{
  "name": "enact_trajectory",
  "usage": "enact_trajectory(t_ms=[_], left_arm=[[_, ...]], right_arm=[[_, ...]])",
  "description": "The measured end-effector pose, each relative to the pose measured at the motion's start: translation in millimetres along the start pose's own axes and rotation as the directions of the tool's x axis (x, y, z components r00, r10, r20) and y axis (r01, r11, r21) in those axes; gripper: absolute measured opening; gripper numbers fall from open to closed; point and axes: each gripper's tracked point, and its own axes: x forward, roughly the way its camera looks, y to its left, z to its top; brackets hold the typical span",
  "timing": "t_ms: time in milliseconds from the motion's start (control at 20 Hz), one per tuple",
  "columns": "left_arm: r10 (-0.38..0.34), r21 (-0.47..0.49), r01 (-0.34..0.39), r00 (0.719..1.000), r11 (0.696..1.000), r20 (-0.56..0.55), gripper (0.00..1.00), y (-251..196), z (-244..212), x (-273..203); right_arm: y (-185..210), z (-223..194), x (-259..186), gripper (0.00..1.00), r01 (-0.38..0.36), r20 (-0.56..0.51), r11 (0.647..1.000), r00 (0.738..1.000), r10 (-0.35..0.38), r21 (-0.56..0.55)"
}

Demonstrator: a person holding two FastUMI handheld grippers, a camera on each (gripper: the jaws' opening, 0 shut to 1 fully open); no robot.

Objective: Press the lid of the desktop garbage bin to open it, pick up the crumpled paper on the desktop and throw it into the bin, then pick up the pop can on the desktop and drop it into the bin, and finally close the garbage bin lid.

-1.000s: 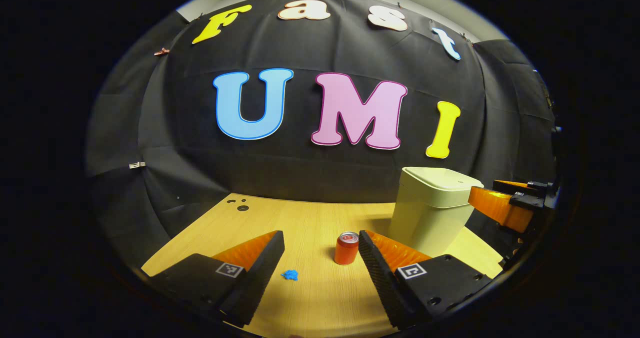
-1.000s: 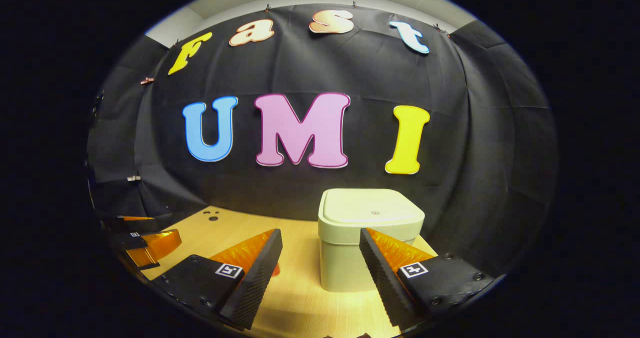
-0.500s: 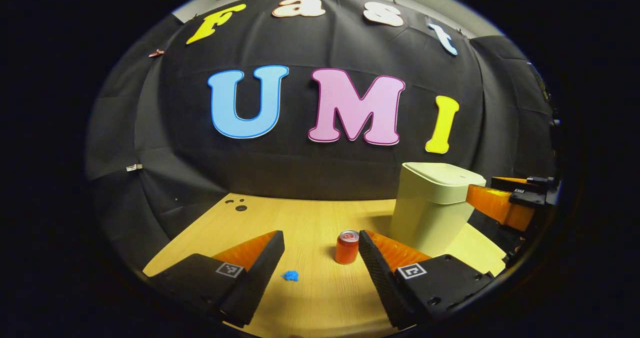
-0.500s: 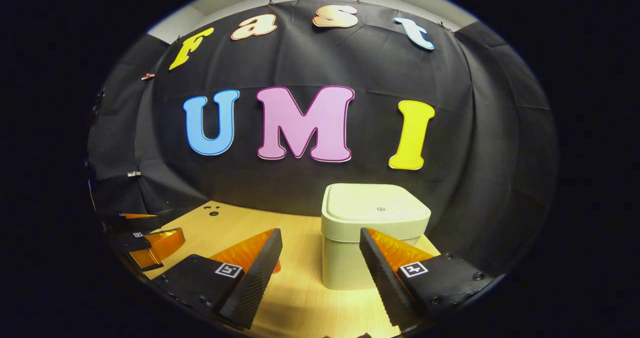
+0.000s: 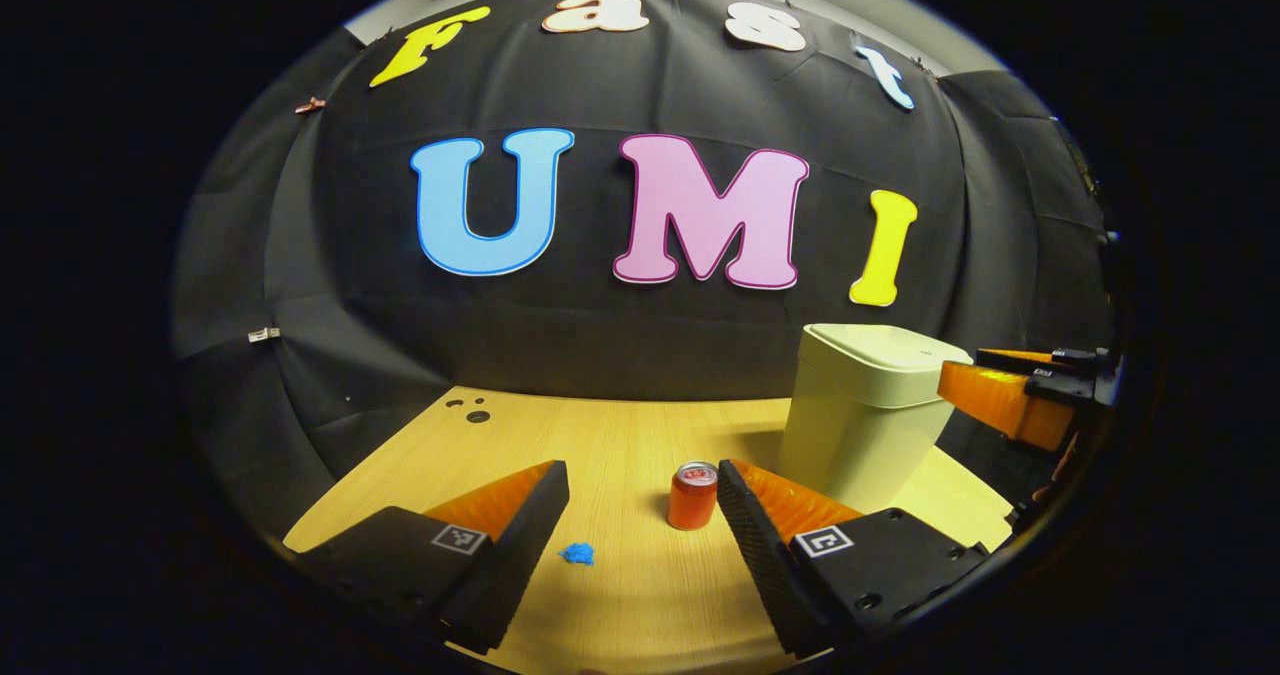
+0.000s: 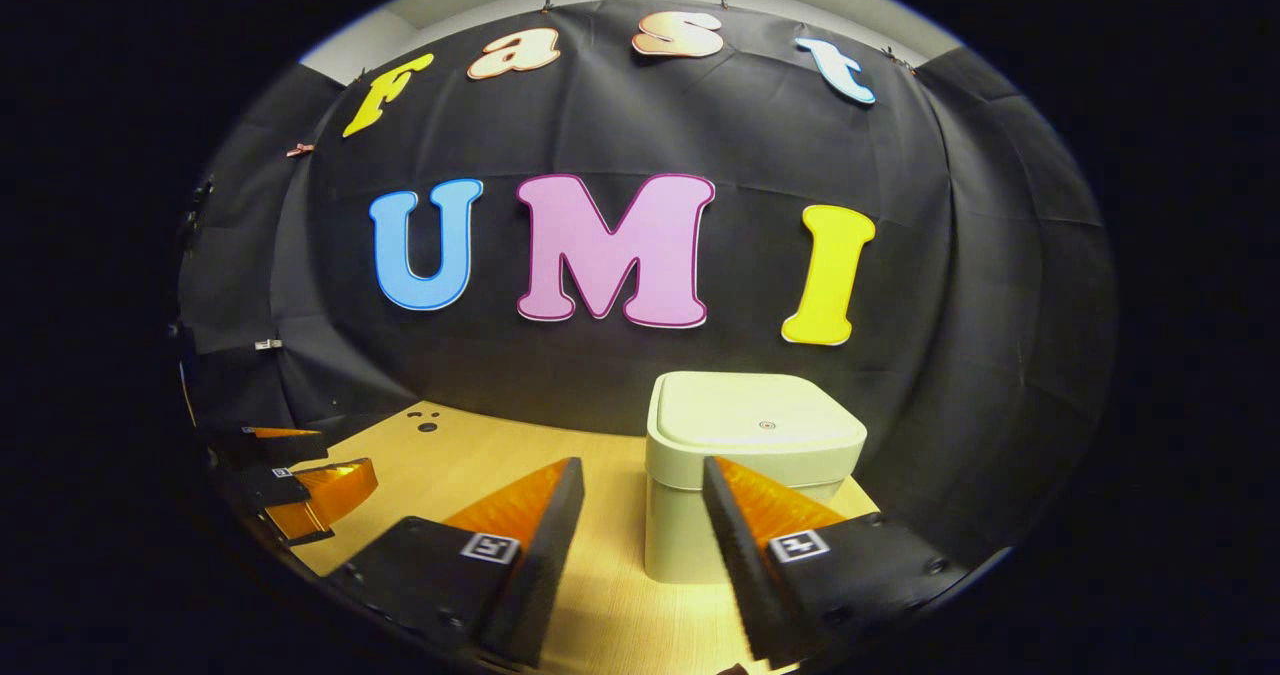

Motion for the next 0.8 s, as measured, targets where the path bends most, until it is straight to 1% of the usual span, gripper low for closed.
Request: enact_trajectory(t_ms=[50,100,150,200,250,350,400,450,600,650,700,750,800], left_arm=[[0.002,-0.002,-0.002,1.000,1.000,-0.004,0.96,1,-1,1],[0.002,-0.005,-0.003,1.000,1.000,-0.006,0.96,2,-1,1],[0.002,-0.007,-0.002,1.000,1.000,-0.007,0.96,3,-3,2],[0.001,-0.008,-0.001,1.000,1.000,-0.008,0.96,2,-3,2],[-0.001,-0.009,0.001,1.000,1.000,-0.009,0.96,2,-3,2],[-0.005,-0.009,0.005,1.000,1.000,-0.012,0.96,1,-3,3],[-0.008,-0.009,0.008,1.000,1.000,-0.015,0.96,0,-5,4],[-0.012,-0.009,0.012,1.000,1.000,-0.015,0.96,-1,-5,4],[-0.016,-0.006,0.016,1.000,1.000,-0.015,0.96,-2,-5,6],[-0.018,-0.006,0.017,1.000,1.000,-0.016,0.96,-2,-5,7],[-0.018,-0.006,0.018,1.000,1.000,-0.017,0.96,-2,-6,7],[-0.017,-0.006,0.017,1.000,1.000,-0.017,0.96,-2,-6,7],[-0.017,-0.006,0.017,1.000,1.000,-0.017,0.96,-2,-6,7]], right_arm=[[4,-1,0,0.63,-0.010,-0.002,1.000,1.000,0.010,-0.002],[5,-3,2,0.61,-0.010,-0.006,1.000,1.000,0.010,-0.005],[5,-3,0,0.58,-0.012,-0.007,1.000,1.000,0.012,-0.005],[4,-2,1,0.50,-0.011,-0.006,1.000,1.000,0.011,-0.006],[5,-2,1,0.46,-0.013,-0.007,1.000,1.000,0.013,-0.003],[7,-5,2,0.43,-0.014,-0.009,1.000,1.000,0.013,-0.007],[6,-3,2,0.37,-0.017,-0.007,1.000,1.000,0.017,-0.006],[7,-4,3,0.28,-0.019,-0.008,1.000,1.000,0.019,0.000],[4,-6,5,0.29,-0.013,-0.019,1.000,1.000,0.013,-0.001],[4,-8,4,0.24,-0.011,-0.025,1.000,1.000,0.011,0.002],[3,-8,5,0.23,-0.009,-0.032,1.000,0.999,0.009,0.000],[-5,-13,6,0.23,0.025,-0.040,1.000,0.999,-0.026,-0.016],[-6,-13,6,0.20,0.029,-0.042,0.999,0.999,-0.030,-0.018]])
